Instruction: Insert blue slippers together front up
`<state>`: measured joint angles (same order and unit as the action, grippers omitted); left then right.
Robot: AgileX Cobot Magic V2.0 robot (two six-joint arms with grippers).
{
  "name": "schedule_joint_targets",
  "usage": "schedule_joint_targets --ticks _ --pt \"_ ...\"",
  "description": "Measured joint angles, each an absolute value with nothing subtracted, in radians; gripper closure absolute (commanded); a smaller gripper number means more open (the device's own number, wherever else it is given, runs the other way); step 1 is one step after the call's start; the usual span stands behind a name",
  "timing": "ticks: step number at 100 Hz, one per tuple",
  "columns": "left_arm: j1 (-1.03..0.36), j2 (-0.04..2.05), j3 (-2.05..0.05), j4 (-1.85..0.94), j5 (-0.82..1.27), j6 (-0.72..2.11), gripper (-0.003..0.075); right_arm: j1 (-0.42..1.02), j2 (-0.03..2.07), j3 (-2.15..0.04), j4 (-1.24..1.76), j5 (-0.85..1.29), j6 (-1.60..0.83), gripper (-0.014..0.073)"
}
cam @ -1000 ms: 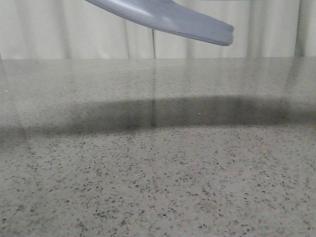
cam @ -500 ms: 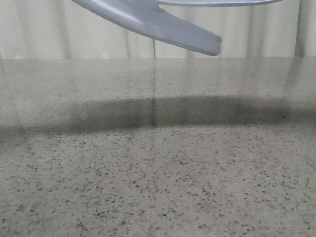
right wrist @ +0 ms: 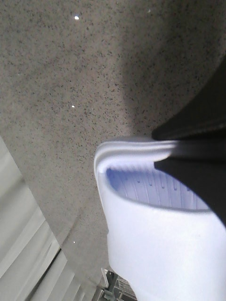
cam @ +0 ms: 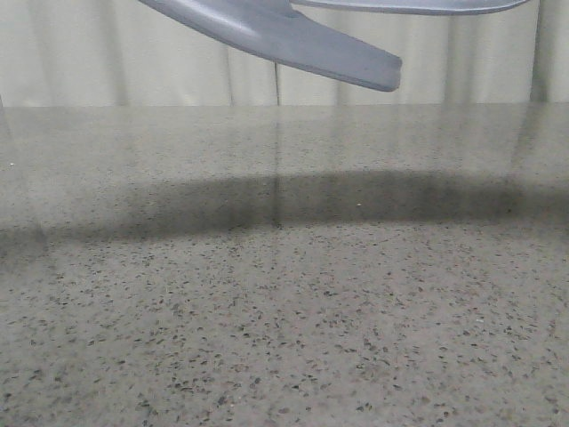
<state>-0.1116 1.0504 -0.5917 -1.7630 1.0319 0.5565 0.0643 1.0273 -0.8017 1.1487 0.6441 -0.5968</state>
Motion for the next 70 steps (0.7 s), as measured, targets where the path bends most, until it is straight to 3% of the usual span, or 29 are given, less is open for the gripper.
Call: schedule_joint_targets --ticks 21,30,70 --pt "-0.112 1.050 -0.592 -1.760 1.039 0.557 0.0704 0.069 1.027 -0.802 1.124 0.631 -0.597 0.0228" --pt "-0.113 1.050 -0.592 -1.755 1.043 0.557 0.0704 0.075 1.027 -0.802 1.110 0.634 -0.597 0.0144" --pt "-0.119 1.050 -0.592 -1.749 1.008 0.555 0.0704 0.081 0.947 -0.802 1.017 0.521 -0.599 0.0130"
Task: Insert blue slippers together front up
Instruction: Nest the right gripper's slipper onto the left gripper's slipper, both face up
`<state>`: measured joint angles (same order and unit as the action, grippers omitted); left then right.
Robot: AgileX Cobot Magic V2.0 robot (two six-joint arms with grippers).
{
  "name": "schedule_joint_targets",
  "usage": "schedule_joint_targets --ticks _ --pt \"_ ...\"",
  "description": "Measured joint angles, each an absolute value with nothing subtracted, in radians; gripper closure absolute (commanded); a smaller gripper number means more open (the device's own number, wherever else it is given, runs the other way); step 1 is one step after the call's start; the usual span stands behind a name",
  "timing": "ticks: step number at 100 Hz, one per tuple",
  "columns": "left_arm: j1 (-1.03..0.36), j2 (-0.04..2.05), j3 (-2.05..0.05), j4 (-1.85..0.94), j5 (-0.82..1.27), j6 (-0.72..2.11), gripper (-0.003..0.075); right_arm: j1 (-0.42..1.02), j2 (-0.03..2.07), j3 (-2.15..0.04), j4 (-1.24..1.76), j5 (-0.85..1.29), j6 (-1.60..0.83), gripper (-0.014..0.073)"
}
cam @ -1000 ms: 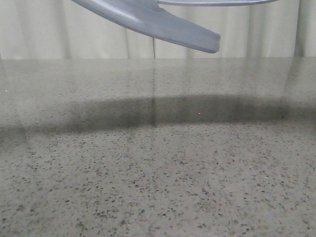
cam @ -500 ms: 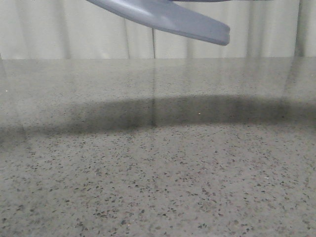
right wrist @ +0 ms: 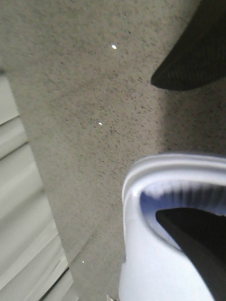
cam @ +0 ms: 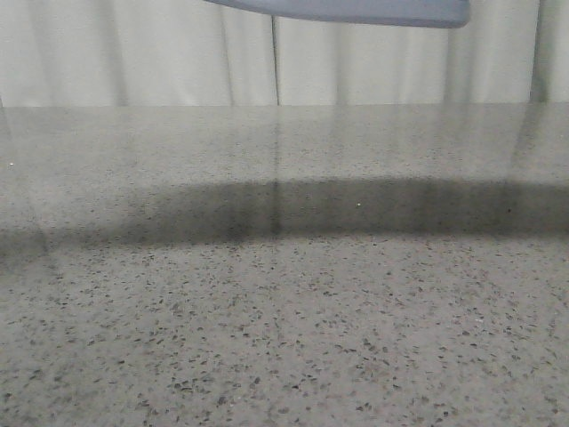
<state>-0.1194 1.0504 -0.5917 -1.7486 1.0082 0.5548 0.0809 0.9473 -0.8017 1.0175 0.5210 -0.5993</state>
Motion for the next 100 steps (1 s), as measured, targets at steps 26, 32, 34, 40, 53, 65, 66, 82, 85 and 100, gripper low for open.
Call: schedule_joint_targets --ticks 26,32,34,40,53,65,66,82,85,100 --pt "-0.121 1.050 -0.592 -1.737 0.972 0.555 0.0704 0.081 0.829 -0.802 0.899 0.385 -0.602 0.0130" --pt "-0.121 1.050 -0.592 -1.734 0.970 0.555 0.0704 0.081 0.803 -0.802 0.880 0.367 -0.602 0.0131" --pt "-0.121 1.050 -0.592 -1.734 0.968 0.555 0.0704 0.081 0.798 -0.802 0.877 0.363 -0.602 0.0130" --pt "-0.121 1.050 -0.592 -1.732 0.961 0.555 0.0704 0.081 0.775 -0.802 0.873 0.350 -0.602 0.0130" --pt "-0.121 1.050 -0.592 -1.708 0.922 0.555 0.0704 0.081 0.747 -0.802 0.868 0.347 -0.602 0.0131" --pt "-0.121 1.063 -0.592 -1.694 0.905 0.555 0.0704 0.081 0.742 -0.802 0.868 0.345 -0.602 0.0130" --pt "-0.121 1.066 -0.592 -1.692 0.905 0.555 0.0704 0.081 0.742 -0.802 0.868 0.345 -0.602 0.0131" --pt "-0.121 1.140 -0.592 -1.672 0.909 0.555 0.0704 0.081 0.742 -0.802 0.867 0.347 -0.602 0.0130" --pt "-0.121 1.161 -0.592 -1.669 0.916 0.555 0.0704 0.081 0.742 -0.802 0.867 0.347 -0.602 0.0130" --pt "-0.121 1.246 -0.592 -1.665 0.923 0.580 0.0704 0.081 0.742 -0.802 0.867 0.355 -0.604 0.0130"
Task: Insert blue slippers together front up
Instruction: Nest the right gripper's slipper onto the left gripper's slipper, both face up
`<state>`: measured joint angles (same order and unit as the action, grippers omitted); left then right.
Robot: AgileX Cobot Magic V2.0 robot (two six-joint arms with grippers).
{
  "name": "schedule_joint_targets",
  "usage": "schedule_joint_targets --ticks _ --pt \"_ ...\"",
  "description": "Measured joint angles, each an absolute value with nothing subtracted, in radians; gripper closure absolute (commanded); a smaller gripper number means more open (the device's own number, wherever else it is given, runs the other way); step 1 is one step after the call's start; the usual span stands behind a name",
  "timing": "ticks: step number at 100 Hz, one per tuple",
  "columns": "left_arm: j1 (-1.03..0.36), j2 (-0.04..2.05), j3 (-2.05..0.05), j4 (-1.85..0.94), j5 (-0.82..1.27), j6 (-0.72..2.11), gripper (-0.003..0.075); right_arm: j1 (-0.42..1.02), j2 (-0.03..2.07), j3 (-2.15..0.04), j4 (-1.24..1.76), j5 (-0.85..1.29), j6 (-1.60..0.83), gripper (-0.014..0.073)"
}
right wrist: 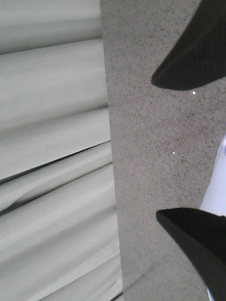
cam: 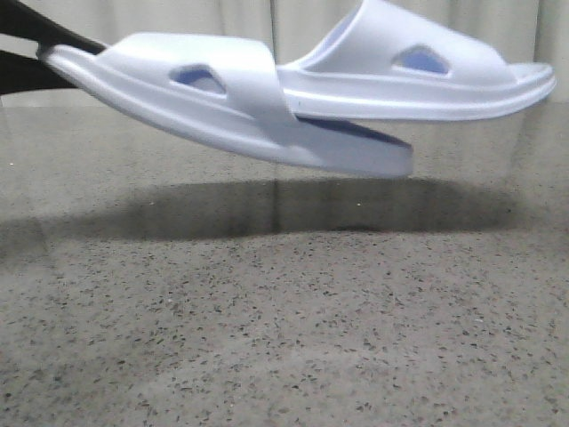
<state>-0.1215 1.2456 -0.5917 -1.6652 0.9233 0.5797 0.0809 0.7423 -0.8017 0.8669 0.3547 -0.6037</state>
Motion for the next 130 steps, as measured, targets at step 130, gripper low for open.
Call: schedule_joint_targets --ticks 130 --pt "-0.121 1.370 -0.592 -1.665 0.893 0.650 0.0704 0.081 0.742 -0.802 0.864 0.375 -0.604 0.0131"
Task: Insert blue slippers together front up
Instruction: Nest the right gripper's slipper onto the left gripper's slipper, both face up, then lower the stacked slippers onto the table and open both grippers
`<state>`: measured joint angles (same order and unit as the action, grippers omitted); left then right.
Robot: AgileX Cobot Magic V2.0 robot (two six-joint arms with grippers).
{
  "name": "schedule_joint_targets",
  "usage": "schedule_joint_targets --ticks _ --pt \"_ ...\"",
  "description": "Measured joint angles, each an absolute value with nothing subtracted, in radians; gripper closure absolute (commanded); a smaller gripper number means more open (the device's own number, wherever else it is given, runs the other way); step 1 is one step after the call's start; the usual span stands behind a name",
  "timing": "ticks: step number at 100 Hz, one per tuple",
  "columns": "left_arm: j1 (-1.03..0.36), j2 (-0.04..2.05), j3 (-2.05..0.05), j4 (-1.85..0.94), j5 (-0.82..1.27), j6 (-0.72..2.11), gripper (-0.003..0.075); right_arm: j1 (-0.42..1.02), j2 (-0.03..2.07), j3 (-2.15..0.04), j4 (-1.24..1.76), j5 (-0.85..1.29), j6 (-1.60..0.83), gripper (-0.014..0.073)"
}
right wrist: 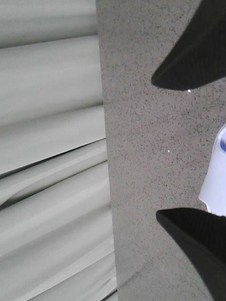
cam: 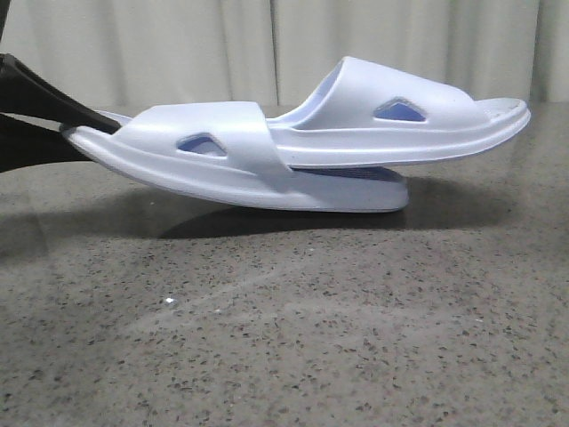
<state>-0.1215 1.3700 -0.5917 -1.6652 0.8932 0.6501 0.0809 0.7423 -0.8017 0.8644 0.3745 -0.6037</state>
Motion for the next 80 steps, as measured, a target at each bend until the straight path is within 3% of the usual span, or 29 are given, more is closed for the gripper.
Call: schedule_joint_targets --ticks 19,52,80 --pt "-0.121 1.370 -0.592 -1.665 0.893 0.652 0.0671 0.081 0.742 -0.802 0.864 0.378 -0.604 0.0131" --pt "-0.121 1.370 -0.592 -1.679 0.903 0.654 0.0419 0.081 0.742 -0.802 0.864 0.378 -0.604 0.0131" --pt "-0.111 1.370 -0.592 -1.692 0.872 0.731 0.0399 0.081 0.742 -0.802 0.864 0.385 -0.604 0.0131"
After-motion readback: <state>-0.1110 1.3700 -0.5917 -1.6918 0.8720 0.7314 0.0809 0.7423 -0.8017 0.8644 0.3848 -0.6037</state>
